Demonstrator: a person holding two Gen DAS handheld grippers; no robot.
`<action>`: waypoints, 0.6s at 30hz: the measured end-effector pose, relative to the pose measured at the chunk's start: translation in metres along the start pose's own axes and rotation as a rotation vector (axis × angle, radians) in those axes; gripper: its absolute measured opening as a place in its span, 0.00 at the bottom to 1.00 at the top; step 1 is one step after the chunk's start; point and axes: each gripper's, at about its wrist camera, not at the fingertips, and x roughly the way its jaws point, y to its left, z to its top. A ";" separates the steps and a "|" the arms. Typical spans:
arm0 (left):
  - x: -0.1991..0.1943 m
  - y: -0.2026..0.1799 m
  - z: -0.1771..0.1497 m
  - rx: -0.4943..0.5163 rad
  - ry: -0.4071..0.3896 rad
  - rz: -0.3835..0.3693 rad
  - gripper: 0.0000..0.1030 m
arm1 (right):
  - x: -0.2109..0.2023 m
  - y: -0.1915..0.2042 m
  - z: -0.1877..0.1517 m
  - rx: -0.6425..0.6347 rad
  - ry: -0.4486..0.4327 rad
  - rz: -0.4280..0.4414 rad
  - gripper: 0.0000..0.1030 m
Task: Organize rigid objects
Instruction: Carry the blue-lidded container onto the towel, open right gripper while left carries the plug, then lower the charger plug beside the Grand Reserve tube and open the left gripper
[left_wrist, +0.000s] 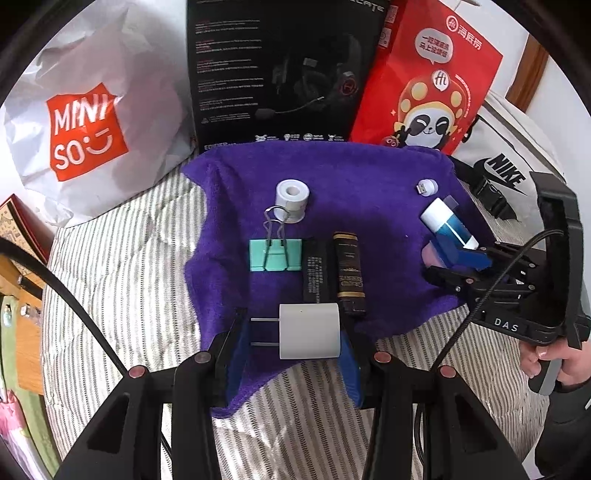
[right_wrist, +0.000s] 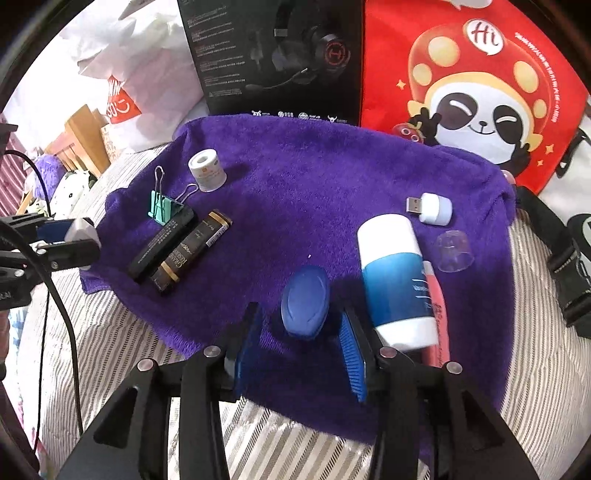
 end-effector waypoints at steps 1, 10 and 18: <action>0.000 -0.002 0.000 0.001 0.001 -0.004 0.40 | -0.003 0.000 -0.001 -0.001 -0.003 -0.004 0.41; 0.007 -0.024 0.007 0.022 0.002 -0.029 0.40 | -0.041 -0.010 -0.018 0.003 -0.045 -0.023 0.48; 0.033 -0.053 0.022 0.061 0.007 -0.048 0.40 | -0.076 -0.041 -0.048 0.097 -0.081 -0.043 0.48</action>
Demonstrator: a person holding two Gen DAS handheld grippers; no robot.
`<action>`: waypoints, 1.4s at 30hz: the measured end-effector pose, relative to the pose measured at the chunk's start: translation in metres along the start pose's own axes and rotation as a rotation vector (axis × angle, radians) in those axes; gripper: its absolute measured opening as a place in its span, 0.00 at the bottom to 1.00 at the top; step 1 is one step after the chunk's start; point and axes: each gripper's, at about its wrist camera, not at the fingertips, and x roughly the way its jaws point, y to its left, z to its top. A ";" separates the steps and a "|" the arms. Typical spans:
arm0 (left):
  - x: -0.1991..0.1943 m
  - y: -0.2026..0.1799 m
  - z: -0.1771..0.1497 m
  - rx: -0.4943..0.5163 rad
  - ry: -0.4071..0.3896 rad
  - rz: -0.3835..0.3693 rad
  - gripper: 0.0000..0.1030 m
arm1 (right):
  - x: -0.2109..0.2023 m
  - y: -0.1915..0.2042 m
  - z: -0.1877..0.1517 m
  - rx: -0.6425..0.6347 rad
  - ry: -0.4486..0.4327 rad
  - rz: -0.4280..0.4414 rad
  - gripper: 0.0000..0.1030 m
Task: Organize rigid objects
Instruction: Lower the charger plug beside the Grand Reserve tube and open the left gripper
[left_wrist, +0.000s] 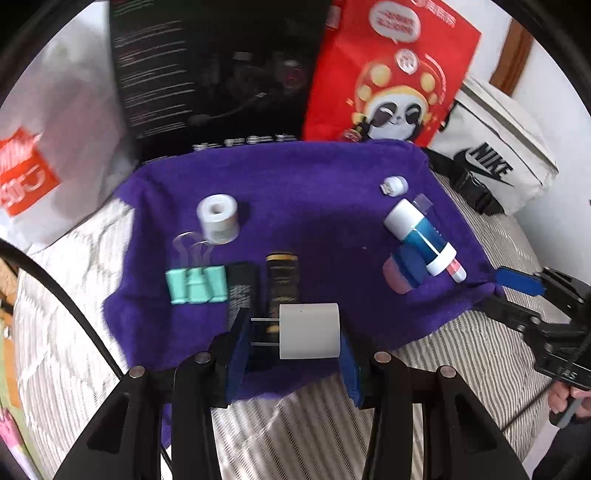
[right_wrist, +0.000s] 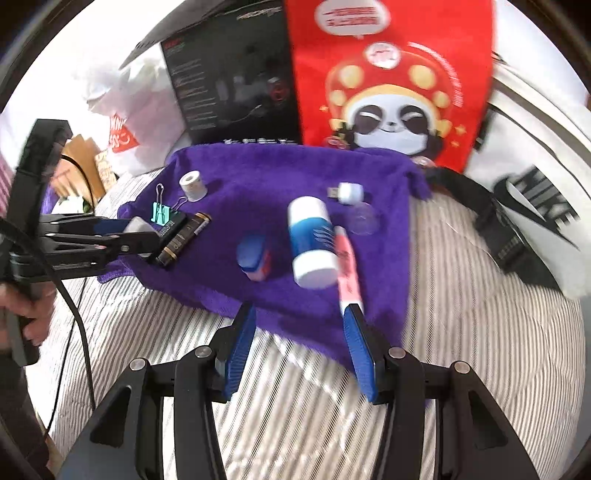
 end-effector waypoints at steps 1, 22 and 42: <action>0.004 -0.003 0.002 0.010 0.006 -0.001 0.40 | -0.003 -0.003 -0.003 0.013 -0.002 -0.003 0.48; 0.053 -0.052 0.015 0.158 0.048 0.070 0.41 | -0.025 -0.024 -0.028 0.098 0.005 -0.008 0.48; 0.030 -0.057 0.006 0.124 0.048 0.094 0.71 | -0.053 -0.022 -0.036 0.111 -0.034 -0.010 0.60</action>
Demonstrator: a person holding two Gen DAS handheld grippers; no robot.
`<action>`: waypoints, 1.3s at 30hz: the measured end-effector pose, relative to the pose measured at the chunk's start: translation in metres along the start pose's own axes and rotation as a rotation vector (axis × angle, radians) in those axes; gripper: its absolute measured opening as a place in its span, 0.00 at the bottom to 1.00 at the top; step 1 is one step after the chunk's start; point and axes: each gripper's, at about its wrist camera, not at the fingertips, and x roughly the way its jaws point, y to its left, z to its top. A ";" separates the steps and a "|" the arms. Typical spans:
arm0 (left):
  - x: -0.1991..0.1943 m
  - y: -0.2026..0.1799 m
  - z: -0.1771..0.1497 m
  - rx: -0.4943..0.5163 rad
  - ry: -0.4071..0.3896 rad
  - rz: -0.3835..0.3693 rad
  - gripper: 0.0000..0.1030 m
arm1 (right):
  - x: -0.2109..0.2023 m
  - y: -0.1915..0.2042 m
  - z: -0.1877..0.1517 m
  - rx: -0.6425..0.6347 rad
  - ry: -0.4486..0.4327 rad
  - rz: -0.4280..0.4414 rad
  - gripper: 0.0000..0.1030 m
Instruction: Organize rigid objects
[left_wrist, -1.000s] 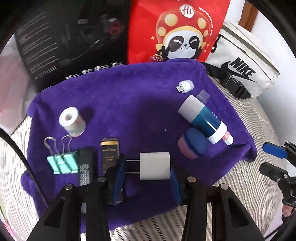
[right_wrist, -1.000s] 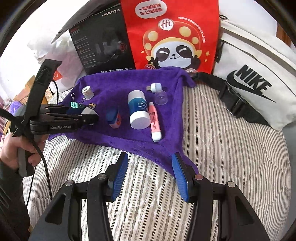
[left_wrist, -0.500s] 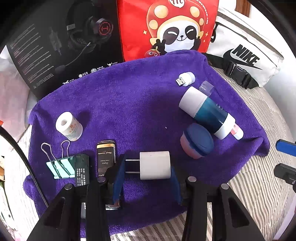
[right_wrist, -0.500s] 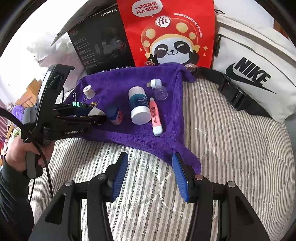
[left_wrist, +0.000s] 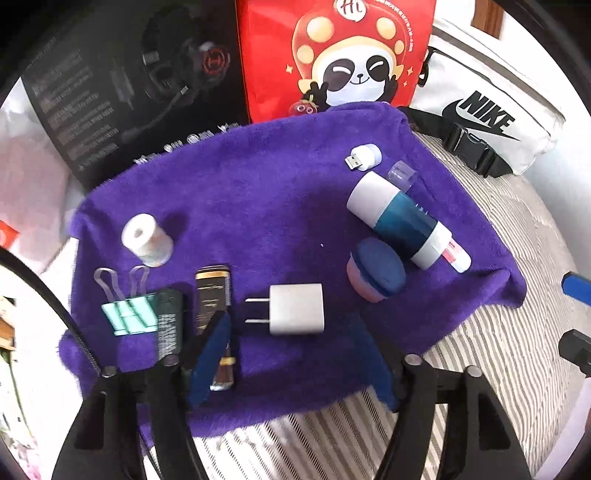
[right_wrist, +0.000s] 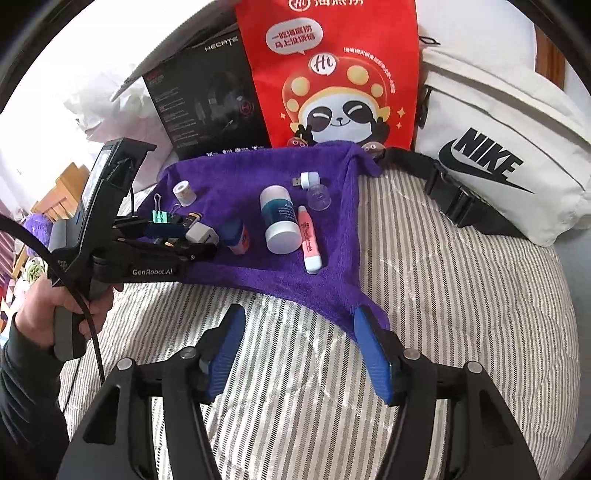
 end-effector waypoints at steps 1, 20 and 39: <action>-0.007 0.000 -0.001 -0.004 -0.007 0.004 0.73 | -0.002 0.001 0.000 -0.001 -0.002 0.000 0.62; -0.156 0.012 -0.077 -0.218 -0.188 0.133 1.00 | -0.037 0.043 0.005 0.007 -0.014 -0.065 1.00; -0.202 -0.005 -0.116 -0.283 -0.198 0.166 1.00 | -0.085 0.061 -0.006 -0.001 -0.014 -0.151 1.00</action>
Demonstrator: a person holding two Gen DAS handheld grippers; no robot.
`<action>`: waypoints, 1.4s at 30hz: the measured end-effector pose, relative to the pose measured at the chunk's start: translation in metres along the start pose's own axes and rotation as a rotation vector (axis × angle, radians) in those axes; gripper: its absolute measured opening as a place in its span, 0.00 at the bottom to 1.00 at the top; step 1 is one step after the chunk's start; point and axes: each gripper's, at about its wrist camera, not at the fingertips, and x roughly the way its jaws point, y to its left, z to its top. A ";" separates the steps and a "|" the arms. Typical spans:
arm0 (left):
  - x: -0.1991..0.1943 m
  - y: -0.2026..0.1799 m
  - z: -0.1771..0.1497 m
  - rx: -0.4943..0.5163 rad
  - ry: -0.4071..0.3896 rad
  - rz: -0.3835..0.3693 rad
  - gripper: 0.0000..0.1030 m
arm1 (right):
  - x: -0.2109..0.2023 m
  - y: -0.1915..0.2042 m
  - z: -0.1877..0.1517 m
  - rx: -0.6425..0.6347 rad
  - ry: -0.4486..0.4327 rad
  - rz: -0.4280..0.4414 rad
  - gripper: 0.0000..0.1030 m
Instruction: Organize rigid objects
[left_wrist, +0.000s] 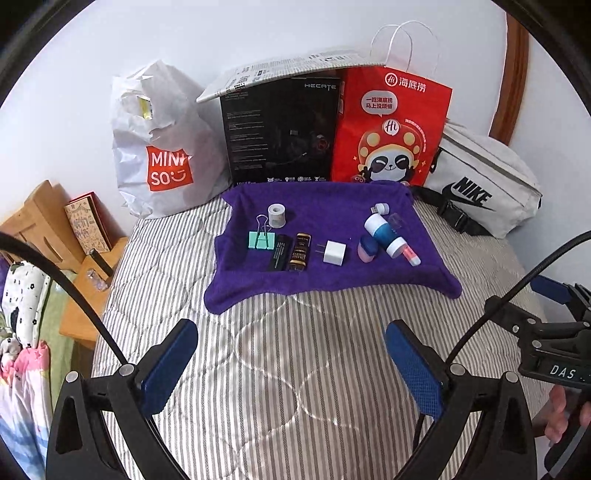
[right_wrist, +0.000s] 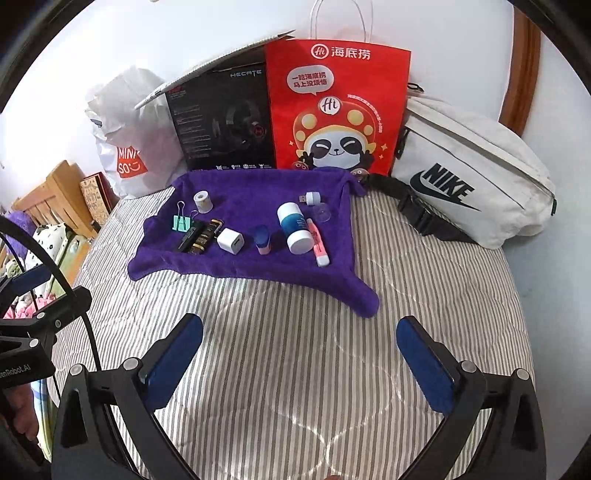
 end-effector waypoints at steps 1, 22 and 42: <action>-0.001 -0.001 -0.001 0.001 0.002 0.000 1.00 | -0.001 -0.001 -0.001 0.002 0.001 -0.003 1.00; -0.004 -0.005 -0.006 0.015 0.009 0.005 1.00 | -0.013 -0.010 -0.007 0.029 0.002 -0.014 1.00; 0.000 -0.006 -0.006 0.039 0.025 0.007 1.00 | -0.009 -0.014 -0.007 0.025 0.016 -0.017 1.00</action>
